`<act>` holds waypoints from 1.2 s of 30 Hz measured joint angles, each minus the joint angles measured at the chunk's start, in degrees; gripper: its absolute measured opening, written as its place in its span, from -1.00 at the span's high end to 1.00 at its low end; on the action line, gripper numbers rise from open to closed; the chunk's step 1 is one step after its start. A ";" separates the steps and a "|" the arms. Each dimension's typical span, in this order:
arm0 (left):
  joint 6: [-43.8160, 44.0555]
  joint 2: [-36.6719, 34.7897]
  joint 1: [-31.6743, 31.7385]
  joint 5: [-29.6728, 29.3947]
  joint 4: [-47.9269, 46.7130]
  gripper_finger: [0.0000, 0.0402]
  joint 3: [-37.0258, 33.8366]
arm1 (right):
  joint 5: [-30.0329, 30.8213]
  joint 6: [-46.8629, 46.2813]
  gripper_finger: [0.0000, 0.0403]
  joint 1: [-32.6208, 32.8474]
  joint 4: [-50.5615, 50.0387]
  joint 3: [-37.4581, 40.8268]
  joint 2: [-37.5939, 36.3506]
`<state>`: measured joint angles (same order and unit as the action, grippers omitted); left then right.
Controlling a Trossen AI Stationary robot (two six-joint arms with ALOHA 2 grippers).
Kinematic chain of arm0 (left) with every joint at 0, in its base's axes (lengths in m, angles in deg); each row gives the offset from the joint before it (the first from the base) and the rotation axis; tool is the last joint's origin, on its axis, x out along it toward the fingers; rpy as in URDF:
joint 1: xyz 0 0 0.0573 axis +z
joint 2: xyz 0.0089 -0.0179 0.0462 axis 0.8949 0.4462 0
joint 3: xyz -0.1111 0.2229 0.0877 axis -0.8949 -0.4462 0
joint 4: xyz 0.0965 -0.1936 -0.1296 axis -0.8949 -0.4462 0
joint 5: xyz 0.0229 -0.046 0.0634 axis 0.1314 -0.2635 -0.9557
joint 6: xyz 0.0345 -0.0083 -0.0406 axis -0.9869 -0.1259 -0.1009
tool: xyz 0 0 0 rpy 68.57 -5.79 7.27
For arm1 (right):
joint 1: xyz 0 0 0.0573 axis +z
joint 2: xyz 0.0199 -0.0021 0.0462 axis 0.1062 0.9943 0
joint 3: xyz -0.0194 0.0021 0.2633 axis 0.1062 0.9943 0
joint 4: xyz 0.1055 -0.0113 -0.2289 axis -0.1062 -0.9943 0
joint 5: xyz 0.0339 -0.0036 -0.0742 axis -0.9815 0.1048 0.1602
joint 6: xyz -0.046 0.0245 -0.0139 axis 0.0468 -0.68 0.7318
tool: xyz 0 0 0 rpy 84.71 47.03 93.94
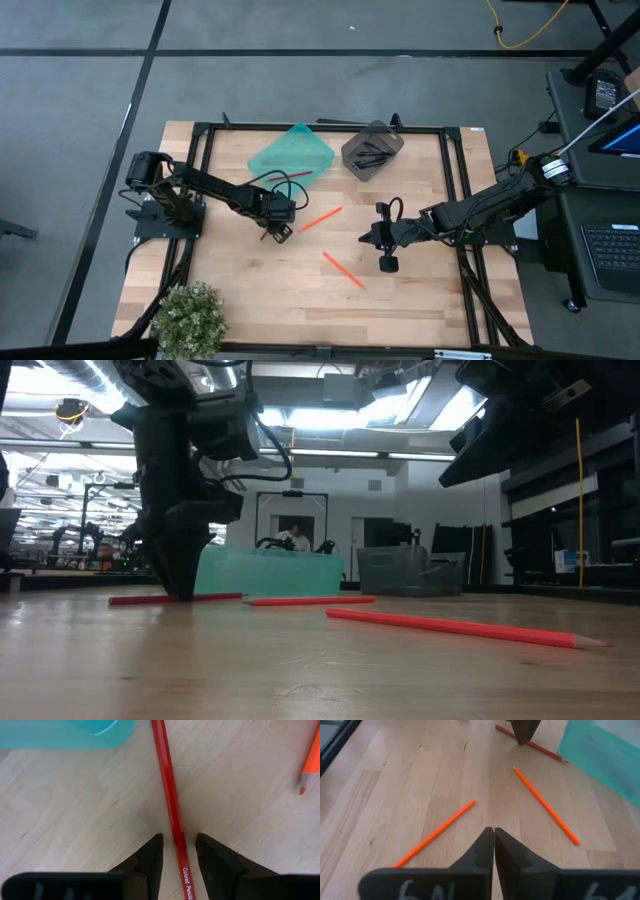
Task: Sort pens & pencils
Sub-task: Put the red pencil into the green bin
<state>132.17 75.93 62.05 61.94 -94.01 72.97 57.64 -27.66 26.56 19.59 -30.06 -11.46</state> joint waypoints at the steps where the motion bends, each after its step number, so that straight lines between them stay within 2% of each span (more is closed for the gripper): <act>1: 0.00 0.00 0.00 0.00 -0.04 0.46 0.00 | 0.00 0.00 0.92 0.00 0.00 0.00 0.00; 15: -3.08 0.09 0.00 -0.39 0.52 0.94 0.02 | -0.04 -0.01 0.92 0.00 0.00 0.00 0.00; 21: -3.40 0.09 -0.04 -0.27 0.30 0.94 0.02 | -0.07 0.00 0.92 0.00 0.01 0.00 0.00; 36: -12.01 -0.24 -0.09 -0.03 0.81 0.95 -0.07 | -0.07 -0.02 0.92 0.00 0.00 0.00 0.00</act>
<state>120.16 75.69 61.96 61.92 -93.20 72.90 57.58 -27.68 26.56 19.59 -30.06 -11.46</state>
